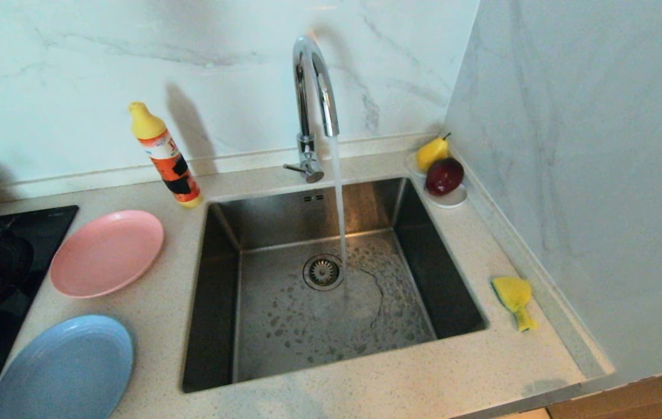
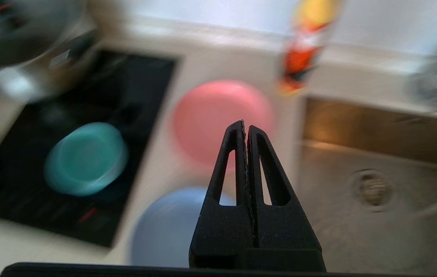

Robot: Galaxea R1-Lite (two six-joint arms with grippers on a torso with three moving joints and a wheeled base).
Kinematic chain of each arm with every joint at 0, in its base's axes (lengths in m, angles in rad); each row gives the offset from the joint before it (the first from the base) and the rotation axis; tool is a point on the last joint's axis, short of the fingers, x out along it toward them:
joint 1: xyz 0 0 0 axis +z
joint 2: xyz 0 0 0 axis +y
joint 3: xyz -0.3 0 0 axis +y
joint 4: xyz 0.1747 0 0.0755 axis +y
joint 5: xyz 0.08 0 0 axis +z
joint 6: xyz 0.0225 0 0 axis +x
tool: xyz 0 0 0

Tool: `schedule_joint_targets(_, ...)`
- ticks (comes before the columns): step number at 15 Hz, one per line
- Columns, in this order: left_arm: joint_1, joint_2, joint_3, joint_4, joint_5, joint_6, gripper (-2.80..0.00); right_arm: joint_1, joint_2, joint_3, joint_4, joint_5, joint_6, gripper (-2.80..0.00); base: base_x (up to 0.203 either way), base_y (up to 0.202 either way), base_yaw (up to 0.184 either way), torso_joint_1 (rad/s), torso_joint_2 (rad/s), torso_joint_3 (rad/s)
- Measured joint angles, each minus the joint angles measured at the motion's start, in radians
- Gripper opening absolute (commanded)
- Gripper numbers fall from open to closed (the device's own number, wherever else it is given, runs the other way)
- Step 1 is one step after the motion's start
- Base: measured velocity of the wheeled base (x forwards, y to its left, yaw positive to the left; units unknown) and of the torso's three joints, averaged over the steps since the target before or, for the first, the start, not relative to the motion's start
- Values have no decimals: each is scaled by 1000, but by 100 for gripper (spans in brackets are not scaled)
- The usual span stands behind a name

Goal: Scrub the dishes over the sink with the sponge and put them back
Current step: Pick up a bowl and the sponge

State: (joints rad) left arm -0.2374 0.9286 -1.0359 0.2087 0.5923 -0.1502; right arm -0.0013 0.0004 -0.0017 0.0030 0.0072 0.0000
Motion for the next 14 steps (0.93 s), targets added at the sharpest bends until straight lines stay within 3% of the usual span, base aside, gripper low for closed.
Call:
schedule_joint_targets(4,33,-117,110,21,91,-29,-280,0,0,0,-1,0,0,-280,0,0,0,0,0,0)
schedule_joint_targets(10,91,-1,129,11,95,-74,-280,0,0,0,0,0,0,-280,0,0,0,0,0,0)
schedule_joint_targets(12,127,73,67,19,73,-88,-280,0,0,0,0,0,0,-280,0,0,0,0,0,0)
schedule_joint_targets(14,264,131,16,22,-24,-90,-280,0,0,0,0,-1,0,-280,0,0,0,0,0,0)
